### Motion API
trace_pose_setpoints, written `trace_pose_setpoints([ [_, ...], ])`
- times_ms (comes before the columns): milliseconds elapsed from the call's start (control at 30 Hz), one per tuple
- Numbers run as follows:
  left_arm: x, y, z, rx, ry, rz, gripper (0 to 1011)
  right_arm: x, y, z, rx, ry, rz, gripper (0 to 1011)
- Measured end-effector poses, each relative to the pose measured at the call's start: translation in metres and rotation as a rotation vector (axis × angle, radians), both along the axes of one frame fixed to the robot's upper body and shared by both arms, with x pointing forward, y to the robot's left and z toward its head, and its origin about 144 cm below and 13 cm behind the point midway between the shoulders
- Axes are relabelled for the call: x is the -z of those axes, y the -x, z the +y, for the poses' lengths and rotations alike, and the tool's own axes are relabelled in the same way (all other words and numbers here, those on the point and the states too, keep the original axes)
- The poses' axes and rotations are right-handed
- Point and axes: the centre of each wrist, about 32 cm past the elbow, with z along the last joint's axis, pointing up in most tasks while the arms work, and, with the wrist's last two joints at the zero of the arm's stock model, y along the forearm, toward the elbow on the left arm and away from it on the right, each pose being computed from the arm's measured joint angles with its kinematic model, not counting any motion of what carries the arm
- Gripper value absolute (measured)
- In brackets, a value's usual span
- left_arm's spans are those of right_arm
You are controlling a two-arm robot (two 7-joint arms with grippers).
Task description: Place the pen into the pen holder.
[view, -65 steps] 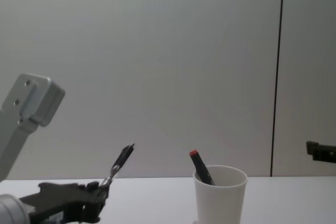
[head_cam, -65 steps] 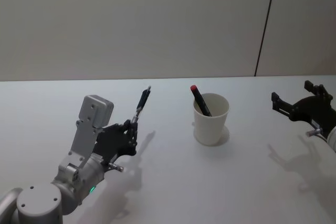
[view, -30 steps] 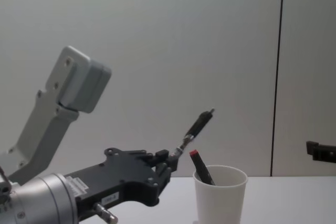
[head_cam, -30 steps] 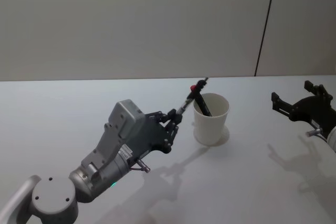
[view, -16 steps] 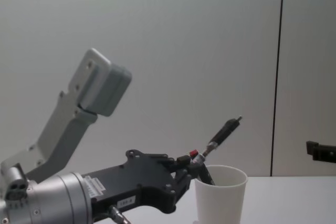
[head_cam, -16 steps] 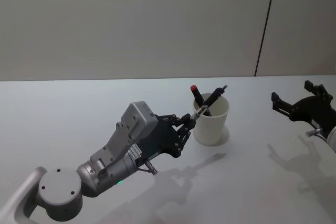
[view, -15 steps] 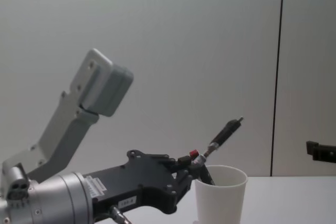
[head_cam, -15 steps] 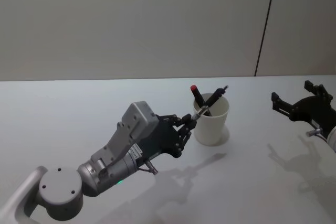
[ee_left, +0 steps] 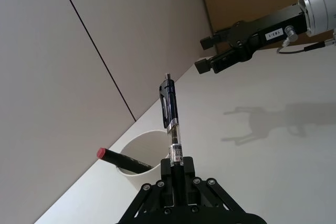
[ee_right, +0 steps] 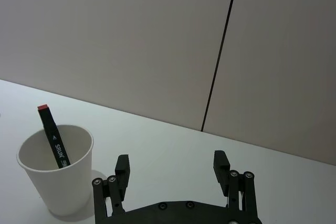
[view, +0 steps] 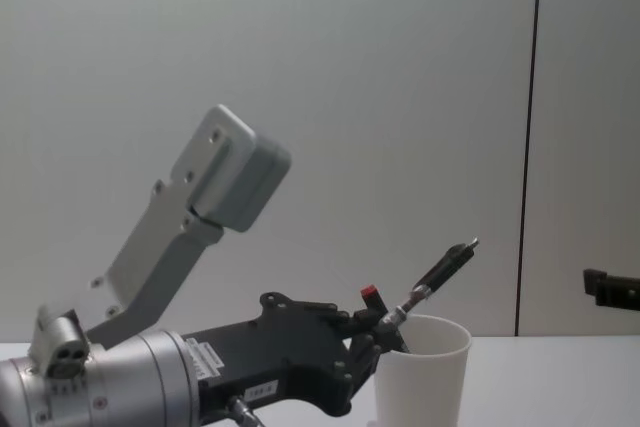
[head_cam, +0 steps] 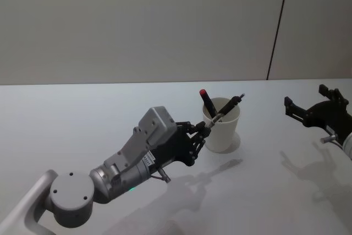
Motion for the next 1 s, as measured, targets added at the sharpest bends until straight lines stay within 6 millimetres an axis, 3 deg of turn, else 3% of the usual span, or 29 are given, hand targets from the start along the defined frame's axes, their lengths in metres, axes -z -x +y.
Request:
trace_pose_setpoints([
  [1000, -0.001, -0.006, -0.012, 0.057, -0.013, -0.044, 136, 0.000, 0.000, 0.000, 0.000, 0.000, 0.000, 1002],
])
